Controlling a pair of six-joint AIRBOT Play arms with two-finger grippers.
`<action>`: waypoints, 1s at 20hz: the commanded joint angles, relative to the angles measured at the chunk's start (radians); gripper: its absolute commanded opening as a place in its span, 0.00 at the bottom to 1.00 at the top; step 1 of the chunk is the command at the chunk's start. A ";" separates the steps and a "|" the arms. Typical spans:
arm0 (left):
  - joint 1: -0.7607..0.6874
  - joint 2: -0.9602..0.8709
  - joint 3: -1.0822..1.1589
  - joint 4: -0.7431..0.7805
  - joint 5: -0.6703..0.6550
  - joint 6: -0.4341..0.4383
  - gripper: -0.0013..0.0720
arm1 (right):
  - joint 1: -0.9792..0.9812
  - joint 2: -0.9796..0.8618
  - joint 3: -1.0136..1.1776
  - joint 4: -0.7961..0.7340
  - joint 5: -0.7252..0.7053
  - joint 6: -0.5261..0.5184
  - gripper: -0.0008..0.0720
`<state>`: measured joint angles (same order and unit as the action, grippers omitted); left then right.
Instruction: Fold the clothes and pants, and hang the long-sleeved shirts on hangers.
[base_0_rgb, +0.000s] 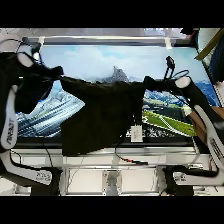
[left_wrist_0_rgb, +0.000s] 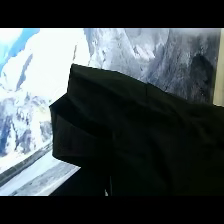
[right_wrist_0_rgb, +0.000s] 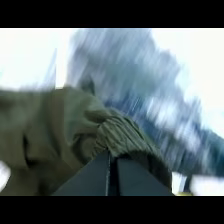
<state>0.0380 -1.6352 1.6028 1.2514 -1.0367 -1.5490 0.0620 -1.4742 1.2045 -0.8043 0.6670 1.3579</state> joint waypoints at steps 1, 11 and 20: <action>-0.043 -0.061 0.000 0.005 0.091 -0.005 0.03 | 0.000 -0.240 0.233 0.014 -0.055 -0.004 0.05; -0.006 0.186 -0.022 0.004 -0.195 0.057 0.03 | -0.125 -0.160 0.482 -0.188 0.452 -0.063 0.05; -0.179 0.700 -0.786 -0.004 -0.094 -0.097 0.03 | -0.125 -0.066 0.230 -0.341 0.673 -0.139 0.05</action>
<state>-0.0967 -1.0924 1.0409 1.2556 -1.1728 -1.5677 -0.0616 -1.5703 1.5421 -1.1168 1.2884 1.2541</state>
